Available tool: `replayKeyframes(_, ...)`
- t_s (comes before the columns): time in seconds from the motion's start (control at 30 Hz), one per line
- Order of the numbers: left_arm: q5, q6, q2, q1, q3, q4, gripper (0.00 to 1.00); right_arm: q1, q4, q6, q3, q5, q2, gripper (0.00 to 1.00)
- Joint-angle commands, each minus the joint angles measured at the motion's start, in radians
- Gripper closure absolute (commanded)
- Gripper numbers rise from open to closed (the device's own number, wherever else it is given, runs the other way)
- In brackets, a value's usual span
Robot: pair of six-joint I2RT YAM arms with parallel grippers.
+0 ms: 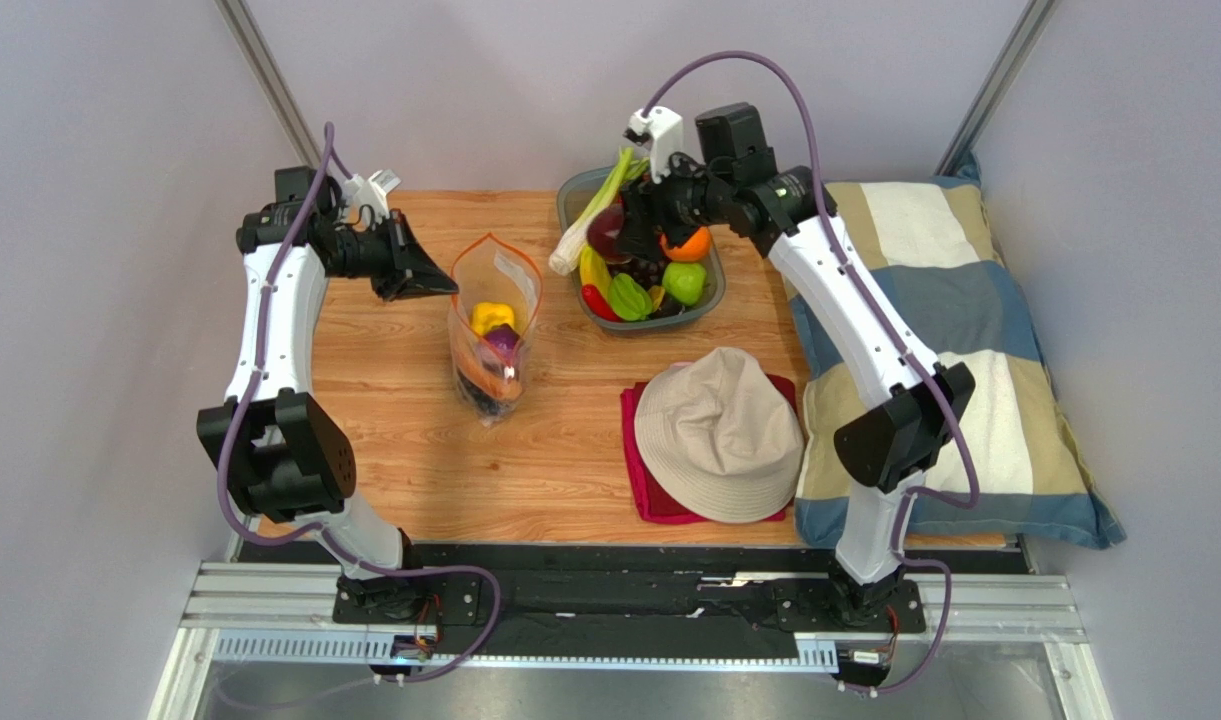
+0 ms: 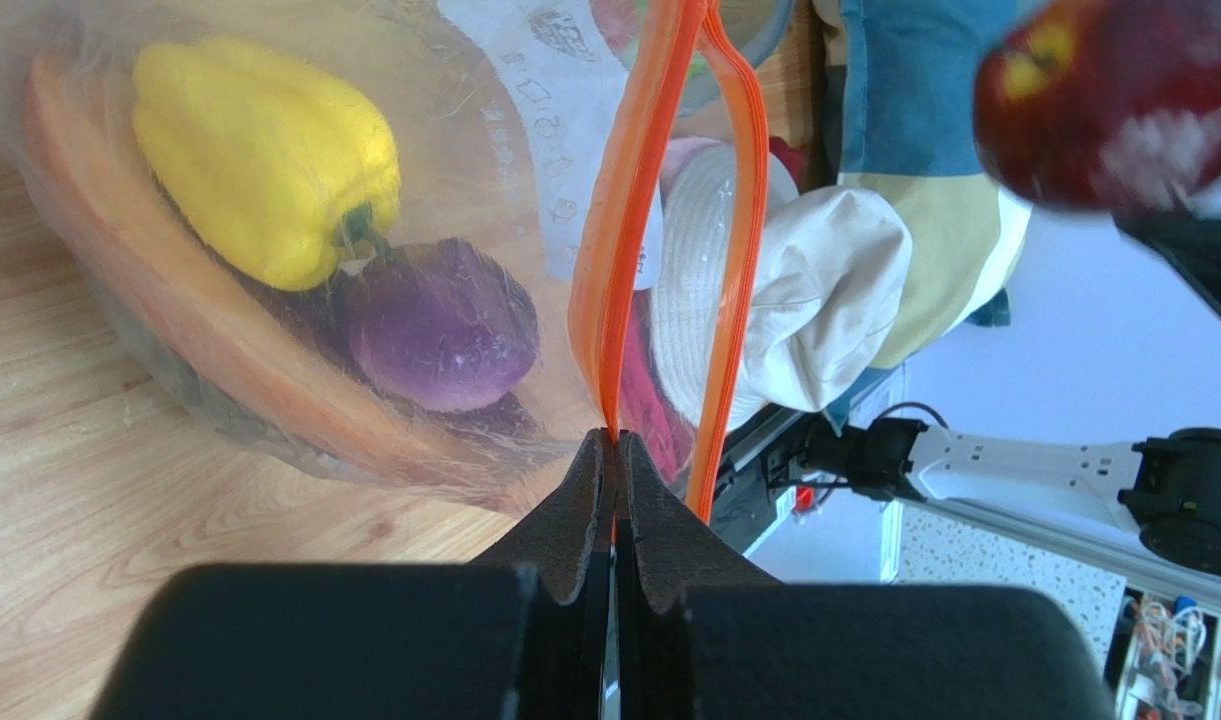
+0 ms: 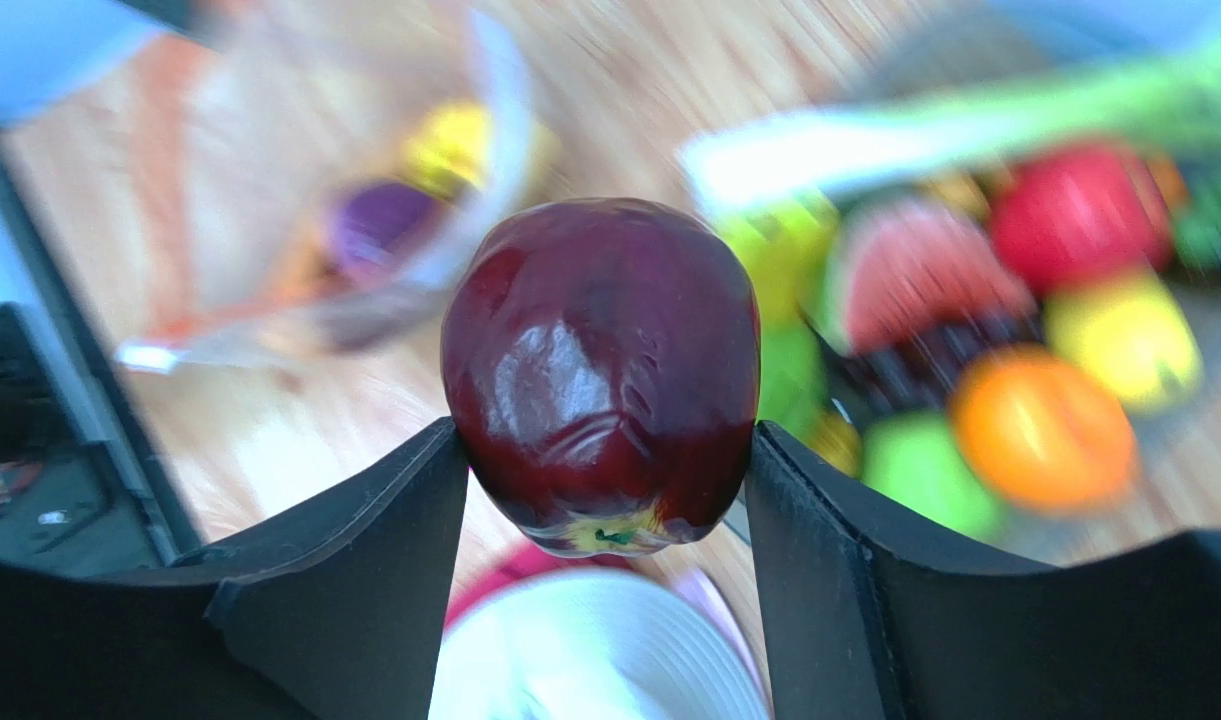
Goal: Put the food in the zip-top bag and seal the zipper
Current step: Pick up the fake vegetable from the bin, then place the fake vegetable in the zipper food storage bag.
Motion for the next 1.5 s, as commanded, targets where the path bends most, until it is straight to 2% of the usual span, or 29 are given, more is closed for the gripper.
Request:
replayKeyframes(0.0,0.044,0.009,-0.022,-0.001,0.006,0.027,1.0,0.142,0.105,0.022,0.063,-0.076,-0.031,0.57)
replayKeyframes(0.23,0.048,-0.005,-0.042,-0.003,-0.011,0.043,1.0,0.299,0.154,-0.026,0.093,0.005,0.057,0.57)
replayKeyframes(0.47,0.054,-0.005,-0.074,-0.003,-0.044,0.059,1.0,0.33,0.157,-0.011,0.13,0.11,0.16,0.58)
replayKeyframes(0.53,0.062,-0.005,-0.076,-0.004,-0.053,0.057,1.0,0.33,0.162,-0.006,0.136,0.116,0.179,0.52)
replayKeyframes(0.57,0.067,-0.006,-0.074,-0.003,-0.056,0.057,1.0,0.331,0.165,0.007,0.141,0.11,0.2,0.45)
replayKeyframes(0.6,0.076,-0.005,-0.073,-0.001,-0.057,0.057,1.0,0.331,0.169,0.015,0.149,0.081,0.211,0.29)
replayKeyframes(0.7,0.08,-0.003,-0.068,-0.003,-0.06,0.056,1.0,0.331,0.169,0.057,0.204,0.058,0.236,0.08)
replayKeyframes(0.8,0.077,0.007,-0.068,-0.003,-0.054,0.05,1.0,0.328,0.171,0.057,0.201,0.067,0.194,0.02)
replayKeyframes(0.97,0.076,0.014,-0.065,-0.003,-0.05,0.045,1.0,0.259,0.172,0.158,0.117,0.076,0.118,0.04)
replayKeyframes(1.0,0.077,0.023,-0.067,-0.003,-0.05,0.042,1.0,0.242,0.177,0.216,0.063,0.088,0.104,0.05)
replayKeyframes(1.1,0.077,0.029,-0.065,-0.003,-0.053,0.037,1.0,0.185,0.194,0.255,-0.071,0.093,0.052,0.09)
replayKeyframes(1.2,0.08,0.03,-0.062,-0.001,-0.059,0.037,1.0,0.152,0.186,0.296,-0.136,0.058,0.047,0.13)
replayKeyframes(1.37,0.076,0.032,-0.059,-0.003,-0.053,0.033,1.0,0.133,0.201,0.391,-0.123,-0.091,0.104,0.27)
replayKeyframes(1.47,0.073,0.037,-0.059,-0.003,-0.045,0.022,1.0,0.133,0.223,0.455,-0.107,-0.155,0.128,0.26)
